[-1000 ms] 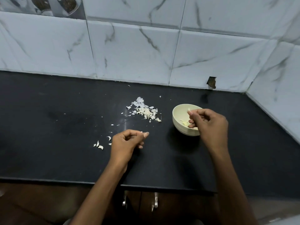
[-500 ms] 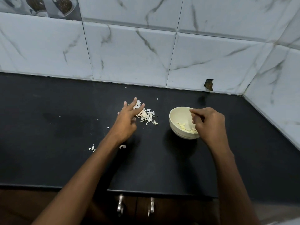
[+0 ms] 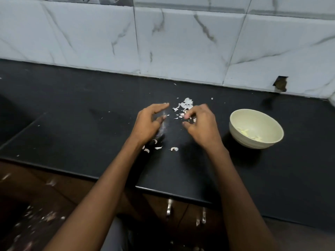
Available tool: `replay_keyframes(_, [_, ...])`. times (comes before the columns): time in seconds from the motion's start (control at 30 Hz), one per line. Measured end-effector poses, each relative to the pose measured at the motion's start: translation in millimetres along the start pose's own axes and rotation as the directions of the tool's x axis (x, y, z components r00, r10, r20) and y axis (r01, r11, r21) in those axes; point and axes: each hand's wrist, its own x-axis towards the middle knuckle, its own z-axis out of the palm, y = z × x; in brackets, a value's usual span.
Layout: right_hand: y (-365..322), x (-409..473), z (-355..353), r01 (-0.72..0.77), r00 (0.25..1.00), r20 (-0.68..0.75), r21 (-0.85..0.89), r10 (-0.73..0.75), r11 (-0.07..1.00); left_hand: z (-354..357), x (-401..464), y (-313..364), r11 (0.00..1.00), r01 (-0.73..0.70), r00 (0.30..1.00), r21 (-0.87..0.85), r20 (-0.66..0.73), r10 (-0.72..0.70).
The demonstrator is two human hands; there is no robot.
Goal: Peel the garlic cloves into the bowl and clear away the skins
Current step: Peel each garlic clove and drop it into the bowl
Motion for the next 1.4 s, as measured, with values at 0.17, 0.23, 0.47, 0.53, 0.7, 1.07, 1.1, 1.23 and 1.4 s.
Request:
replay_keyframes(0.17, [3, -1, 14, -0.005, 0.989, 0.149, -0.048, 0.012, 0.999, -24, -19, -23, 0.991, 0.111, 0.987, -0.08, -0.109, -0.12])
replay_keyframes(0.23, [-2, -6, 19, 0.045, 0.966, 0.255, -0.041, -0.033, 0.998, -30, -32, -32, 0.972, 0.183, 0.972, -0.147, -0.123, -0.201])
replay_keyframes(0.47, [-7, -38, 34, 0.117, 0.967, 0.219, 0.065, -0.129, 0.991, -30, -87, -28, 0.981, 0.189, 0.972, -0.036, -0.134, -0.192])
replay_keyframes(0.53, [0, -45, 29, 0.048, 0.964, 0.26, 0.027, -0.053, 0.999, -28, -94, -19, 0.983, 0.166, 0.983, 0.082, -0.097, -0.158])
replay_keyframes(0.7, [2, -60, 30, -0.062, 0.956, 0.288, 0.042, 0.048, 0.997, -16, -96, -10, 0.953, 0.137, 0.99, 0.269, -0.051, -0.129])
replay_keyframes(1.07, [9, -63, 14, -0.083, 0.985, 0.166, 0.225, 0.046, 0.971, -16, -101, -4, 0.984, 0.15, 0.984, 0.095, -0.106, -0.14])
replay_keyframes(1.1, [10, -63, 12, -0.069, 0.982, 0.185, 0.206, 0.03, 0.976, -17, -101, -3, 0.988, 0.145, 0.983, 0.048, -0.122, -0.138])
replay_keyframes(1.23, [13, -67, 10, 0.013, 0.972, 0.232, 0.122, -0.041, 0.992, -11, -96, 3, 0.993, 0.102, 0.976, -0.058, -0.188, -0.112])
replay_keyframes(1.4, [23, -65, -1, 0.02, 0.988, 0.156, -0.101, -0.004, 0.995, 9, -87, 13, 0.992, 0.08, 0.977, -0.094, -0.191, -0.096])
